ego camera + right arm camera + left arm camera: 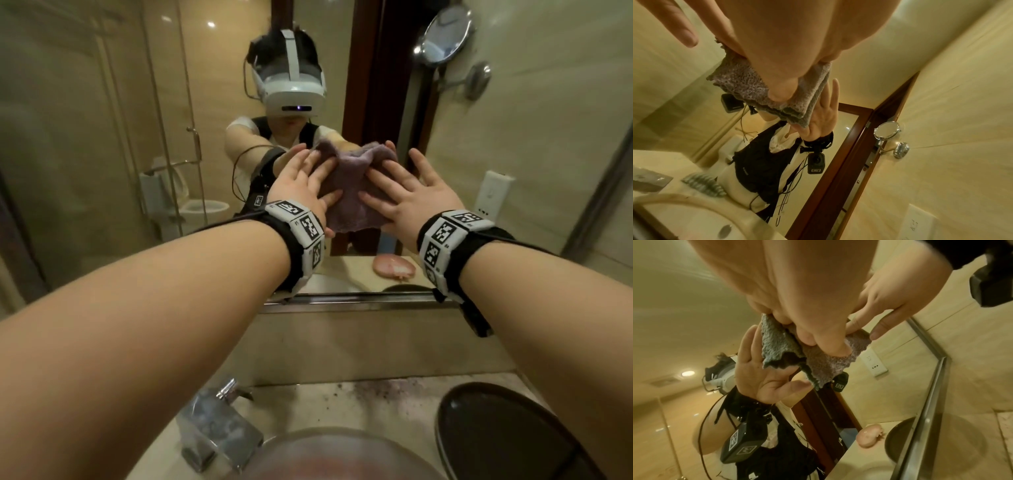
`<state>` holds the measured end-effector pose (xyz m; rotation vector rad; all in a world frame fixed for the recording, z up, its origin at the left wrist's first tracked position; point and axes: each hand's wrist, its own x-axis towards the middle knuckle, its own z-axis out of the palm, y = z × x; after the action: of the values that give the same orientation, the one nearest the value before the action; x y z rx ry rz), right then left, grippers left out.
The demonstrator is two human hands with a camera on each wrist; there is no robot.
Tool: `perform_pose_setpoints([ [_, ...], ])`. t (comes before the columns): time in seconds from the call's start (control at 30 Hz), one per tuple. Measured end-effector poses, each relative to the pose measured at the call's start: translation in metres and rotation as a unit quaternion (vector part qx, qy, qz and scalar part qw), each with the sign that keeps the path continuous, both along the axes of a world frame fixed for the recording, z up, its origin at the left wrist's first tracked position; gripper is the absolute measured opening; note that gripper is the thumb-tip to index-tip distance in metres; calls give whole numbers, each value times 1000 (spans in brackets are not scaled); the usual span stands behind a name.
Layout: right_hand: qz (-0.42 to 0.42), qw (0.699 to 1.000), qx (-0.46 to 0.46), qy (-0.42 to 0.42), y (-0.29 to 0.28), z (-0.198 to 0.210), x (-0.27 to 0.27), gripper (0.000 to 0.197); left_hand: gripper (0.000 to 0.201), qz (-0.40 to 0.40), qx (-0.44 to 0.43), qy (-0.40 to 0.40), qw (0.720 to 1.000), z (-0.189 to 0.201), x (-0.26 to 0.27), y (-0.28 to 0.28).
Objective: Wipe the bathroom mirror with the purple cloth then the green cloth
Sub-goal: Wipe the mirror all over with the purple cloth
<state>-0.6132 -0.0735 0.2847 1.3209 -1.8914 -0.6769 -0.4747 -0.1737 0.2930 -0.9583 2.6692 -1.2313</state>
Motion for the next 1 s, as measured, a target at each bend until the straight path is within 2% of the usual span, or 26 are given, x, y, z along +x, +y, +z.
perform_pose_setpoints([
  [0.2, 10, 1000, -7, -1, -5, 0, 5, 59, 71, 15, -21, -11, 1000, 2, 17, -9],
  [0.37, 40, 999, -18, -20, -30, 4, 34, 58, 68, 54, -32, -20, 998, 5, 42, -23],
  [0.7, 110, 992, -49, -31, -107, 13, 138, 57, 53, 160, -77, -34, 984, 26, 140, -80],
  [0.87, 132, 989, -46, -59, -154, 20, 198, 61, 53, 244, -94, -53, 964, 34, 189, -115],
  [1.0, 162, 982, -51, -83, -185, 27, 231, 65, 56, 267, -72, -37, 960, 40, 227, -139],
])
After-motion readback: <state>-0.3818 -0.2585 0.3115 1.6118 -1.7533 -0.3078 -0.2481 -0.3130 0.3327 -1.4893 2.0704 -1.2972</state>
